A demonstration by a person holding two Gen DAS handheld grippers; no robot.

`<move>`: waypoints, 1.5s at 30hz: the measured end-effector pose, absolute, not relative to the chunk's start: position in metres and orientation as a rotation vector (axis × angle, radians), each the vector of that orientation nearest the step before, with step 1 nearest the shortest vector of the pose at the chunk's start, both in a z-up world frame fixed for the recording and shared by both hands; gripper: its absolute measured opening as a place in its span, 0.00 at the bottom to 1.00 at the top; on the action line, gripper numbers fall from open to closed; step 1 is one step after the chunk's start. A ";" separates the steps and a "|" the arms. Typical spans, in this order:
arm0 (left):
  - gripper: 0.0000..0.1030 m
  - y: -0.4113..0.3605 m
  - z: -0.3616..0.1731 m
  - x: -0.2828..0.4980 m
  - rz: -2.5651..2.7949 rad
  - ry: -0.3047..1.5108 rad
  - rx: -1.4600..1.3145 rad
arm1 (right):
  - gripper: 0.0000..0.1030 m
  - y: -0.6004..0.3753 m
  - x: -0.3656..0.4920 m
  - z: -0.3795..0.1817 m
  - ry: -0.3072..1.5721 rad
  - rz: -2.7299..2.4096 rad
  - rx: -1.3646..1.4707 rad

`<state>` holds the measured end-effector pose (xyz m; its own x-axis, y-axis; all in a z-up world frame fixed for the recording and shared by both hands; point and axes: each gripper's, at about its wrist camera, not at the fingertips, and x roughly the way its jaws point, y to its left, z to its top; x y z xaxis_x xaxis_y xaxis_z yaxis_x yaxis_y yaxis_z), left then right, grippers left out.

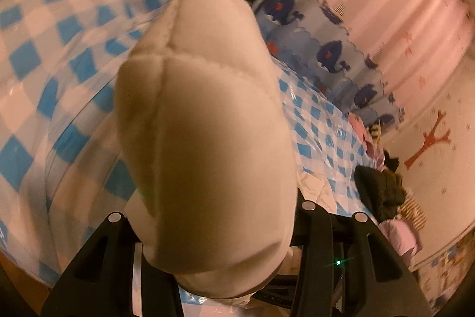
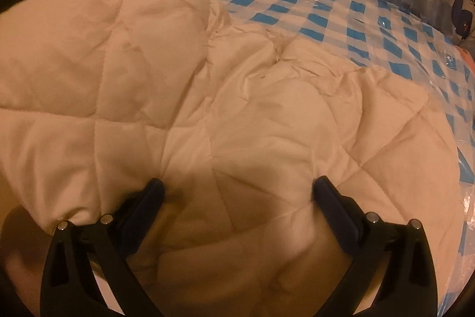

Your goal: Fold large clothes

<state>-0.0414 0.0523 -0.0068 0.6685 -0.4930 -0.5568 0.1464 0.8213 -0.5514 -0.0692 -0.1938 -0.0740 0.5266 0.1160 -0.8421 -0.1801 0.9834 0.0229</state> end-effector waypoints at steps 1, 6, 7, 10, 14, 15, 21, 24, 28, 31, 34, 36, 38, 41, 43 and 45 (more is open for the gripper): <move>0.38 0.044 -0.002 -0.042 -0.379 0.755 -0.471 | 0.95 -0.198 -0.074 -0.070 0.989 0.201 -0.054; 0.38 0.004 0.019 -0.054 -0.403 0.720 -0.314 | 0.95 -0.265 -0.104 -0.050 0.848 0.442 0.405; 0.38 -0.004 0.022 -0.057 -0.408 0.714 -0.287 | 0.95 -0.279 -0.108 -0.050 0.827 0.479 0.509; 0.38 -0.026 0.028 -0.067 -0.426 0.697 -0.217 | 0.95 -0.336 -0.120 -0.062 0.732 0.595 0.891; 0.38 -0.058 0.036 -0.082 -0.455 0.674 -0.120 | 0.95 -0.380 -0.132 -0.075 0.611 0.685 1.184; 0.38 -0.065 0.036 -0.085 -0.463 0.670 -0.101 | 0.95 -0.385 -0.135 -0.076 0.588 0.704 1.222; 0.38 -0.122 0.031 -0.109 -0.552 0.664 0.028 | 0.95 -0.405 -0.147 -0.084 0.496 0.764 1.374; 0.38 -0.150 0.023 -0.121 -0.590 0.665 0.091 | 0.95 -0.419 -0.152 -0.092 0.452 0.780 1.441; 0.38 -0.188 0.011 -0.136 -0.629 0.658 0.198 | 0.95 -0.439 -0.159 -0.101 0.393 0.780 1.521; 0.38 -0.213 -0.005 -0.141 -0.646 0.657 0.278 | 0.95 -0.455 -0.163 -0.105 0.354 0.772 1.571; 0.39 -0.236 -0.017 -0.149 -0.657 0.655 0.356 | 0.95 -0.470 -0.167 -0.104 0.336 0.744 1.580; 0.41 -0.248 -0.023 -0.155 -0.667 0.654 0.405 | 0.95 -0.480 -0.170 -0.101 0.329 0.718 1.572; 0.43 -0.259 -0.033 -0.160 -0.682 0.661 0.461 | 0.95 -0.489 -0.172 -0.094 0.331 0.684 1.542; 0.56 -0.270 -0.043 -0.166 -0.693 0.656 0.558 | 0.95 -0.500 -0.171 -0.073 0.344 0.644 1.455; 0.71 -0.280 -0.048 -0.174 -0.705 0.653 0.604 | 0.95 -0.505 -0.165 -0.060 0.373 0.625 1.391; 0.76 -0.284 -0.049 -0.178 -0.712 0.646 0.626 | 0.95 -0.503 -0.153 -0.048 0.445 0.596 1.305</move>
<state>-0.1779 -0.2838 -0.0487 0.5865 -0.3847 -0.7128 0.7467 0.5976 0.2919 -0.1534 -0.5031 -0.0479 0.7718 0.6354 0.0253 -0.1558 0.1504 0.9763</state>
